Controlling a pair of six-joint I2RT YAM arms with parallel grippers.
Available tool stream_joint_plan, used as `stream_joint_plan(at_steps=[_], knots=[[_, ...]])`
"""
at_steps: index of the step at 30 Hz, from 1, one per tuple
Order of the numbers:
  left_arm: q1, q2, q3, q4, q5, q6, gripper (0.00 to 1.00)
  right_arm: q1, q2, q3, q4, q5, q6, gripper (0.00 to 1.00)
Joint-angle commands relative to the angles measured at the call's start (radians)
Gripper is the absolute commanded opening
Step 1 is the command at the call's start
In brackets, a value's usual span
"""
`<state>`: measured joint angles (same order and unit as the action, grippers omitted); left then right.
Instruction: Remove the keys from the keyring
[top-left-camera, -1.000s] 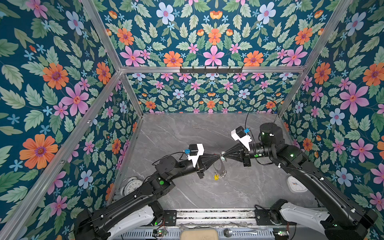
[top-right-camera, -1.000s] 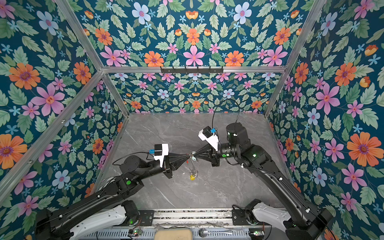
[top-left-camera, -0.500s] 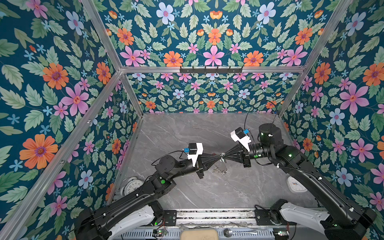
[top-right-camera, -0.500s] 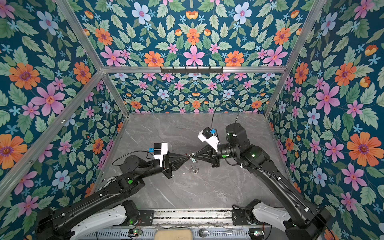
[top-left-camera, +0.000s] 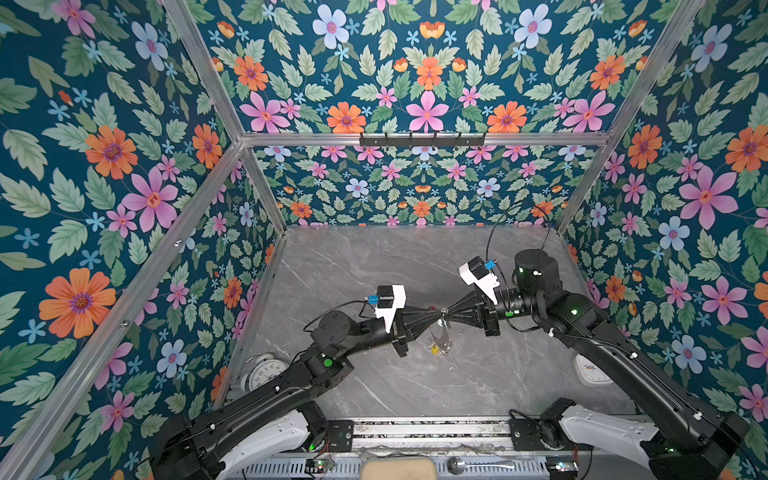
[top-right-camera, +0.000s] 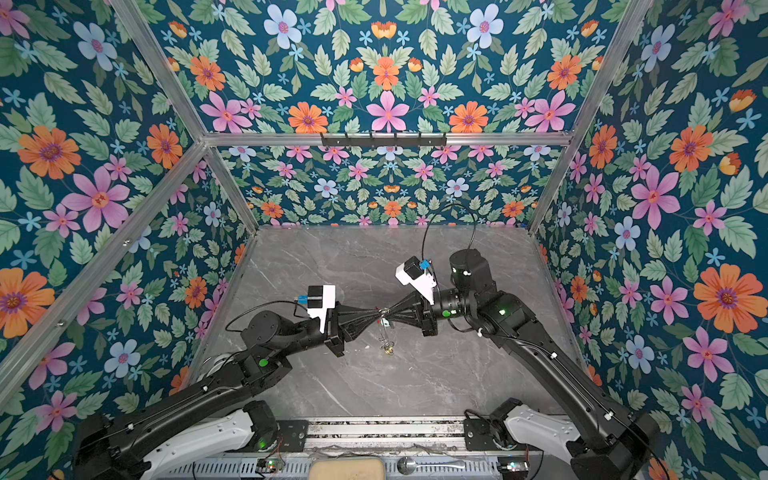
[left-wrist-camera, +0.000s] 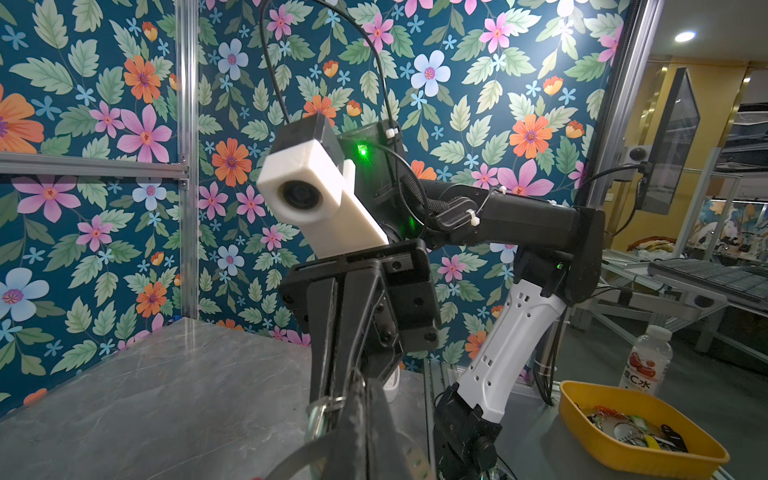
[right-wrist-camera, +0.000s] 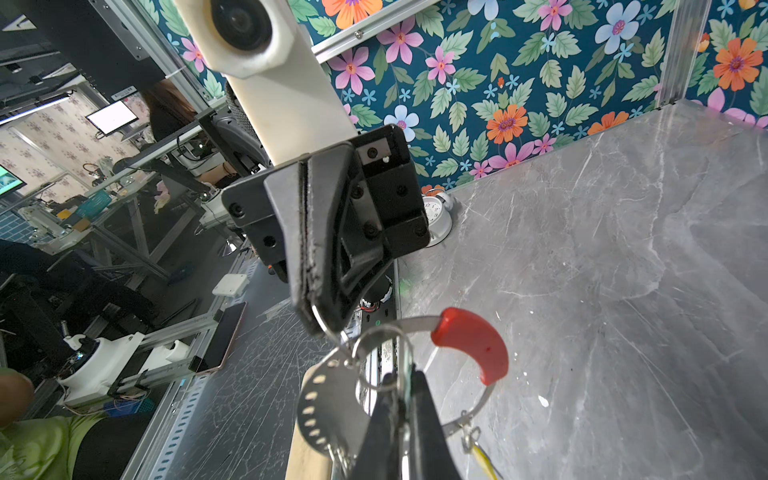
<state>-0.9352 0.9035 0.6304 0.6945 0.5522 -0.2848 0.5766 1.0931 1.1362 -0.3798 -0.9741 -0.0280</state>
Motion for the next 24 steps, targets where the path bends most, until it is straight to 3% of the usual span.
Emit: stream_joint_plan(at_steps=[1, 10, 20, 24], knots=[[-0.003, -0.003, -0.010, 0.195, 0.044, -0.002, 0.00, 0.007, 0.001, -0.020, 0.045, 0.093, 0.044, 0.00], [0.001, 0.010, -0.043, 0.320, -0.036, 0.006, 0.00, 0.068, -0.002, -0.094, 0.162, 0.152, 0.114, 0.00], [0.009, 0.011, -0.028, 0.267, 0.004, 0.019, 0.00, 0.082, -0.045, -0.119, 0.202, 0.217, 0.163, 0.00], [0.009, 0.002, -0.013, 0.207, 0.006, 0.046, 0.00, 0.082, -0.097, -0.122, 0.172, 0.282, 0.152, 0.34]])
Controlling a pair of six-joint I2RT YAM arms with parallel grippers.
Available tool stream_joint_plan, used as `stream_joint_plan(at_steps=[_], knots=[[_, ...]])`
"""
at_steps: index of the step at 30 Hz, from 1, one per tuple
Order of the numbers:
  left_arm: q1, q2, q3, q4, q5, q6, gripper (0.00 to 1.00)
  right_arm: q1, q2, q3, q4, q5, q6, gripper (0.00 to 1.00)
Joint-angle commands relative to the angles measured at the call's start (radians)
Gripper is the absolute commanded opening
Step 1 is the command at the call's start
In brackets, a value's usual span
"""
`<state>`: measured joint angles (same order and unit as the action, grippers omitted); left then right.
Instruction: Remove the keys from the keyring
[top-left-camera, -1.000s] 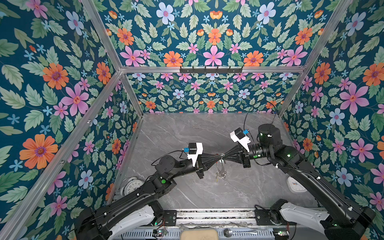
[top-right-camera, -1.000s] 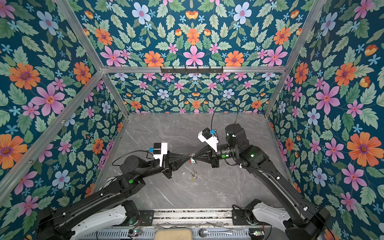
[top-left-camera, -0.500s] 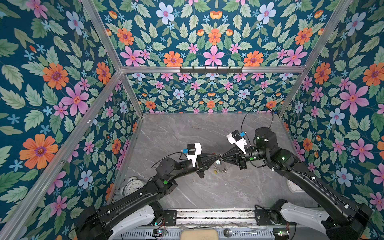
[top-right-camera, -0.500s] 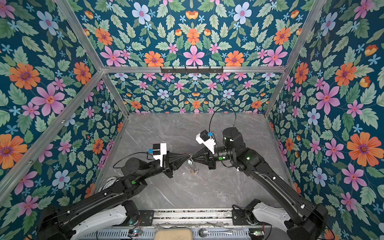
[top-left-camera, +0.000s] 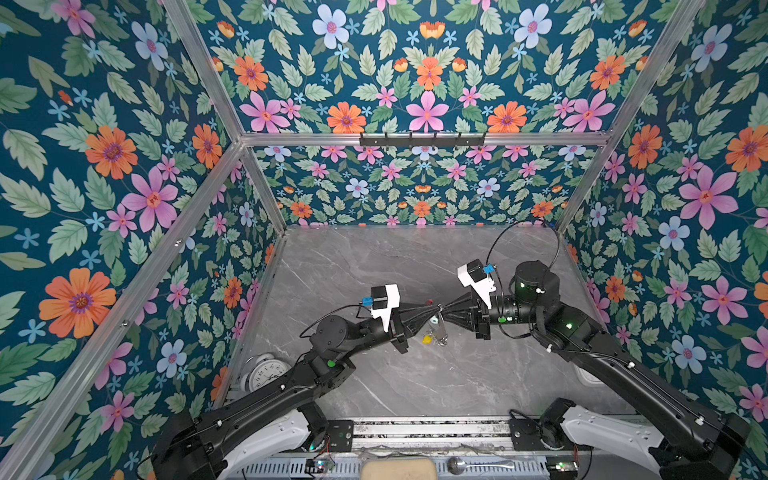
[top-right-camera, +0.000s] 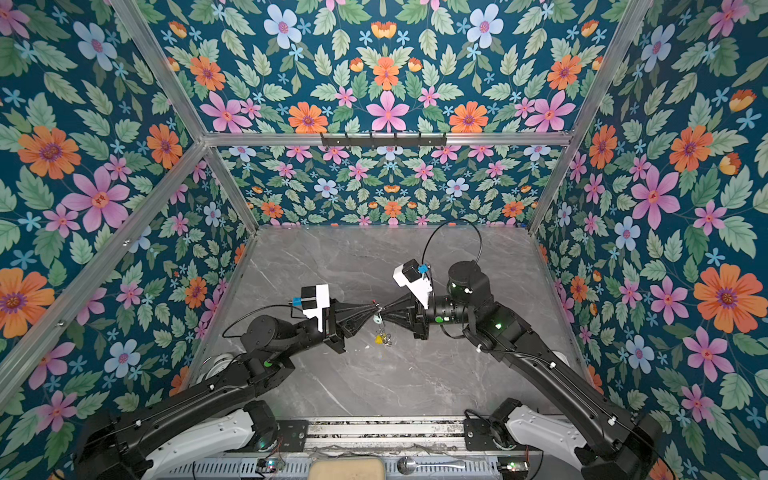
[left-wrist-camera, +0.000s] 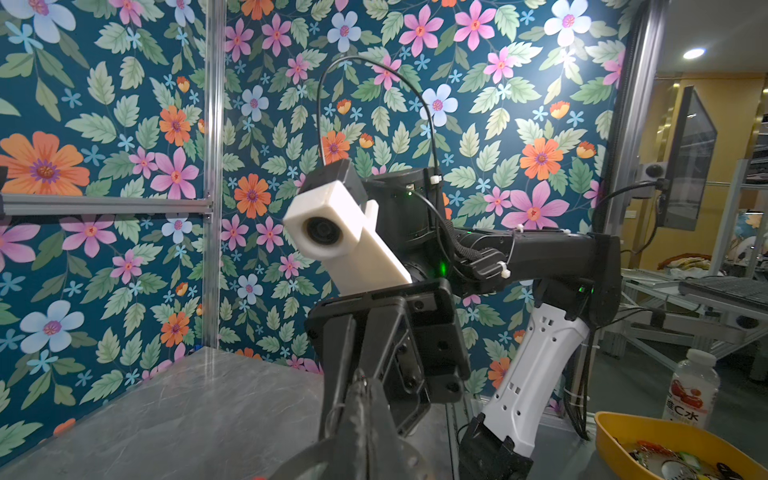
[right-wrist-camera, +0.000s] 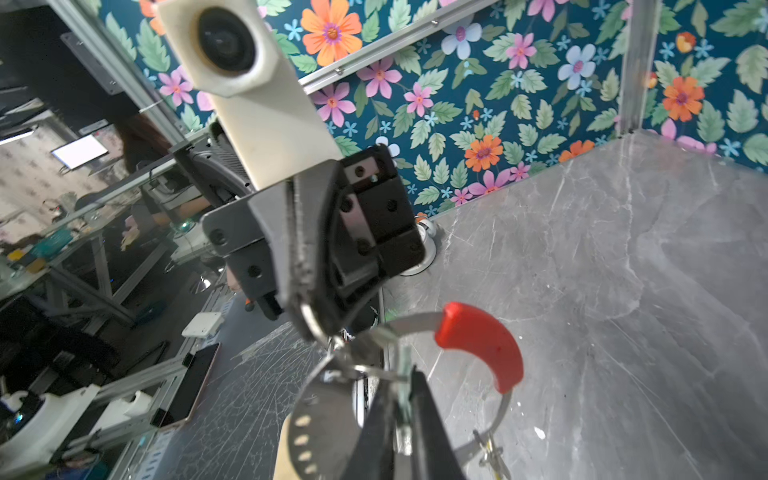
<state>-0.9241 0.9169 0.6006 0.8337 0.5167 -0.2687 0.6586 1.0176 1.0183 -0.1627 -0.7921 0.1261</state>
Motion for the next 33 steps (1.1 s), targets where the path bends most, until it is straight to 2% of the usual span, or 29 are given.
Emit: stream_joint_plan(at_steps=[1, 5, 9, 14, 18, 29, 33], knots=[[-0.002, -0.013, 0.019, 0.065, 0.042, 0.032, 0.00, 0.001, -0.035, -0.003, -0.054, 0.111, -0.008, 0.39], [-0.002, -0.024, 0.028, 0.038, 0.051, 0.046, 0.00, 0.000, -0.114, 0.009, -0.092, 0.173, -0.042, 0.50], [-0.002, -0.025, 0.033, 0.029, 0.059, 0.048, 0.00, 0.000, -0.174, 0.018, 0.022, 0.195, -0.010, 0.56], [-0.002, -0.013, 0.035, 0.044, 0.062, 0.034, 0.00, 0.001, -0.112, 0.058, 0.177, 0.079, 0.063, 0.56], [-0.002, -0.013, 0.035, 0.043, 0.060, 0.028, 0.00, 0.001, -0.080, 0.055, 0.250, 0.037, 0.090, 0.56], [0.000, -0.020, 0.027, 0.054, 0.057, 0.021, 0.00, 0.001, -0.051, 0.025, 0.285, -0.129, 0.160, 0.56], [0.001, -0.021, 0.027, 0.058, 0.062, 0.016, 0.00, 0.001, -0.038, 0.020, 0.278, -0.158, 0.165, 0.53]])
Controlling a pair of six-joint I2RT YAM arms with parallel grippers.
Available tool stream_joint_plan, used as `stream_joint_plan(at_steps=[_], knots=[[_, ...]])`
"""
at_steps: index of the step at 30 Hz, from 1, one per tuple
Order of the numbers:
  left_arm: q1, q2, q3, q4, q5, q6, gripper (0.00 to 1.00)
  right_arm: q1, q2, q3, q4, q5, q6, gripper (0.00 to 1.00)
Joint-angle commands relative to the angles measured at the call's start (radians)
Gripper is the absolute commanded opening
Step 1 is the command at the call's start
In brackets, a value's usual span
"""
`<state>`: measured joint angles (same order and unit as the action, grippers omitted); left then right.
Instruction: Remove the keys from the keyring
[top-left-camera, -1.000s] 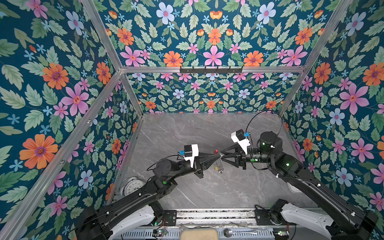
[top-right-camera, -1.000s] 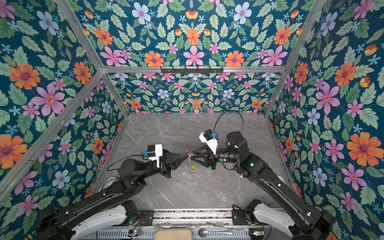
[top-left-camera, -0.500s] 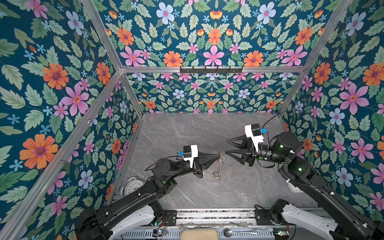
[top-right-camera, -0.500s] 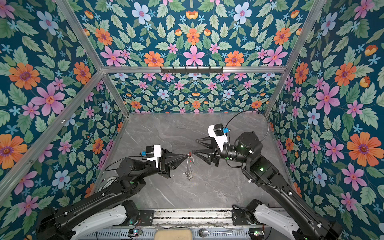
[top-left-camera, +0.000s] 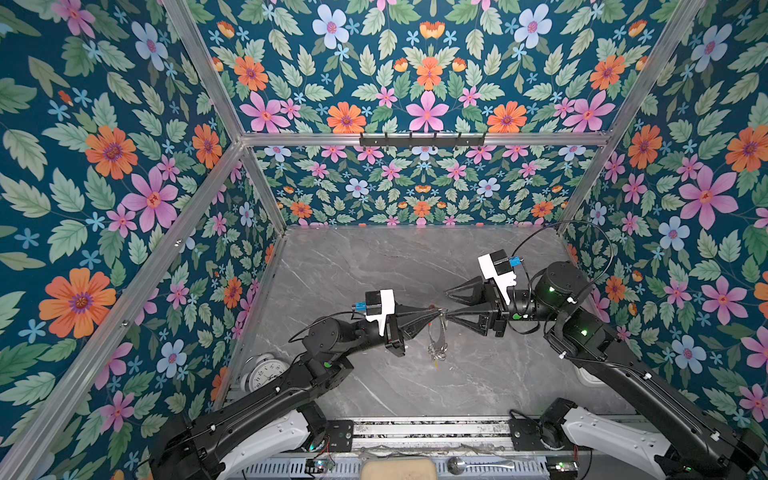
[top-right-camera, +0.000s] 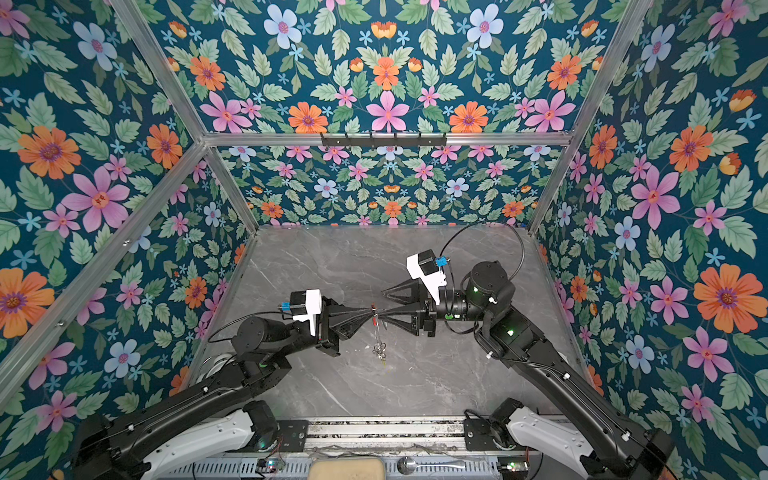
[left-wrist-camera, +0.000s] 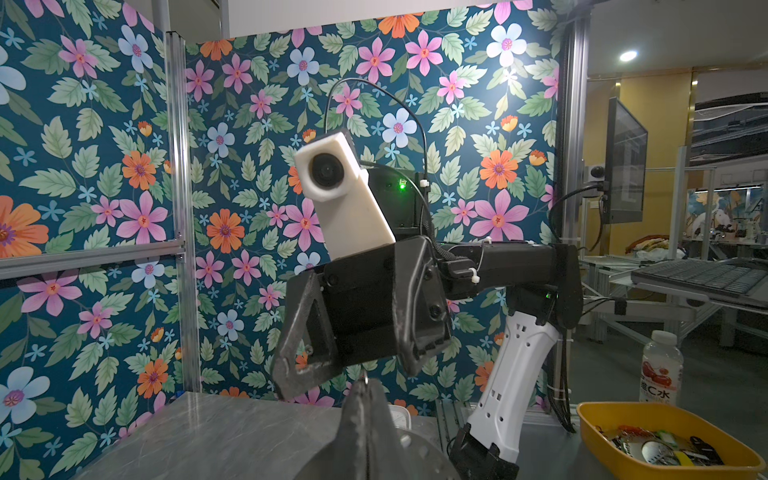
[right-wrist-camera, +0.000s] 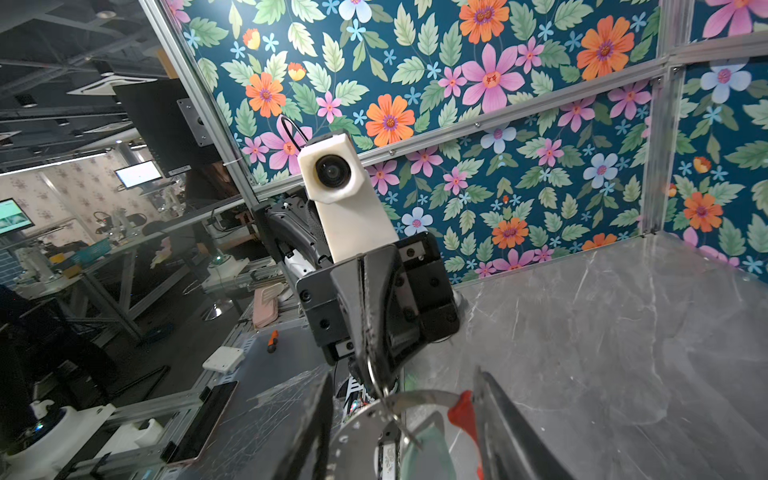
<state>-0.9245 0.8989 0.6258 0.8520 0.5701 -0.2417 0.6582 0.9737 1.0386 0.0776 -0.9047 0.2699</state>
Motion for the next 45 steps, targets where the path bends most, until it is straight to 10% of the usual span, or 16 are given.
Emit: stream_joint_plan(at_steps=[1, 19, 24, 30, 38, 45], knots=[[0.001, -0.003, 0.003, 0.039, 0.008, -0.012, 0.00, 0.000, 0.009, -0.002, 0.043, -0.050, 0.026, 0.51], [0.015, 0.008, -0.010, 0.080, 0.002, -0.043, 0.00, 0.001, 0.025, -0.022, 0.046, -0.075, 0.047, 0.01], [0.019, 0.009, -0.005, 0.065, -0.017, -0.061, 0.02, 0.001, 0.017, -0.010, -0.005, -0.060, 0.029, 0.00], [0.049, -0.020, 0.043, -0.141, -0.038, -0.070, 0.38, 0.001, -0.009, 0.057, -0.271, 0.037, -0.080, 0.00], [0.263, 0.087, 0.132, -0.166, 0.293, -0.342, 0.42, 0.000, 0.036, 0.174, -0.601, 0.180, -0.238, 0.00], [0.272, 0.170, 0.250, -0.383, 0.423, -0.260, 0.42, -0.001, 0.090, 0.212, -0.656, 0.217, -0.312, 0.00]])
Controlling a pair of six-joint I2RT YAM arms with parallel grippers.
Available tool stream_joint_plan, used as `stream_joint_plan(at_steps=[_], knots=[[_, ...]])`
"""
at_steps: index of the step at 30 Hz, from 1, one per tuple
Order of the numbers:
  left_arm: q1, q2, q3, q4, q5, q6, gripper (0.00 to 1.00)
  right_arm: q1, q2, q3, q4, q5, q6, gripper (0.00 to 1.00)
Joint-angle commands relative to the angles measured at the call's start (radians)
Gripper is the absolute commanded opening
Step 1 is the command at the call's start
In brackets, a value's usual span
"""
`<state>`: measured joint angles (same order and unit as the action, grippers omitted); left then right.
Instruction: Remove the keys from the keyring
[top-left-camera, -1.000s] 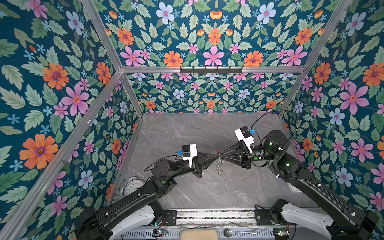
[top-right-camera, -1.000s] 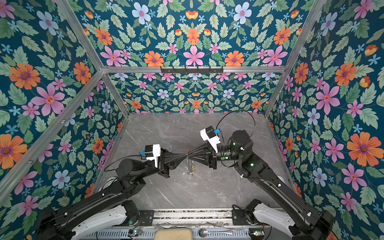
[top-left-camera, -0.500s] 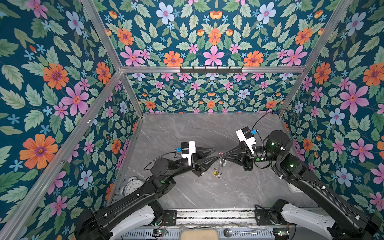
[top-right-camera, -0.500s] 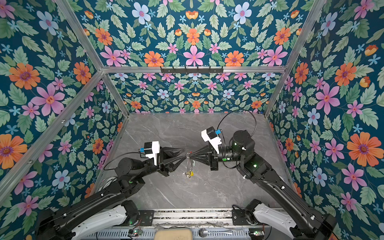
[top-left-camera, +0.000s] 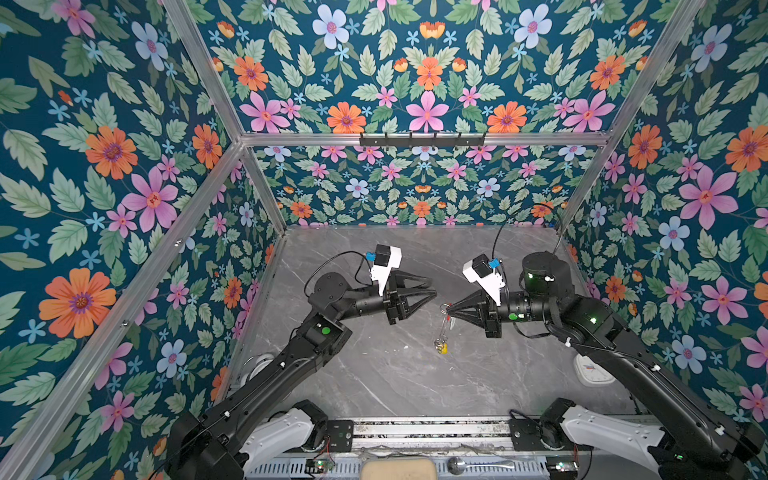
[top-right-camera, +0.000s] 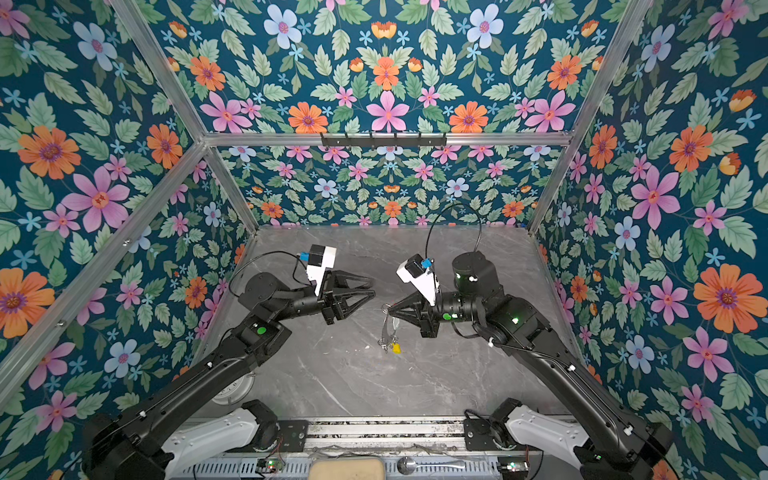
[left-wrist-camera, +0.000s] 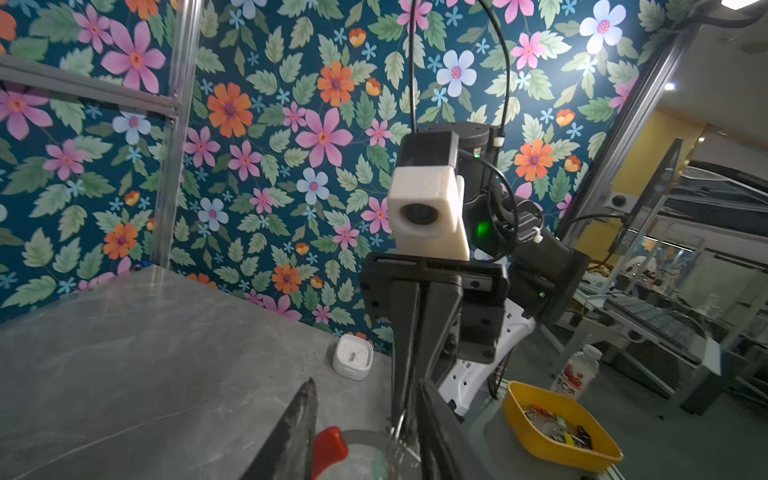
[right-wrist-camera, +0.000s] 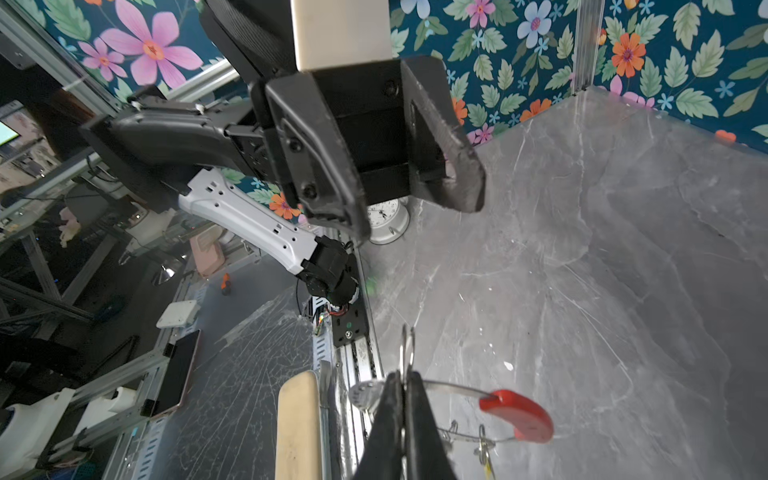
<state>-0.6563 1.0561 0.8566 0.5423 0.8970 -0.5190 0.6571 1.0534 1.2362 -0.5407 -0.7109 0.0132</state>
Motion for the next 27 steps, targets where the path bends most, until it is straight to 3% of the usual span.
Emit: stream_joint_plan(at_steps=[1, 7, 19, 27], knots=[[0.004, 0.024, 0.026, -0.075, 0.117, 0.017, 0.41, 0.000, 0.014, 0.018, -0.040, 0.022, -0.063, 0.00], [0.001, 0.070, 0.049, -0.079, 0.205, 0.001, 0.43, -0.007, 0.029, 0.033, -0.035, -0.008, -0.091, 0.00], [-0.012, 0.103, 0.071, -0.138, 0.224, 0.023, 0.39, -0.020, 0.054, 0.045, -0.019, -0.058, -0.096, 0.00], [-0.012, 0.107, 0.076, -0.156, 0.218, 0.036, 0.21, -0.020, 0.057, 0.051, -0.028, -0.038, -0.095, 0.00]])
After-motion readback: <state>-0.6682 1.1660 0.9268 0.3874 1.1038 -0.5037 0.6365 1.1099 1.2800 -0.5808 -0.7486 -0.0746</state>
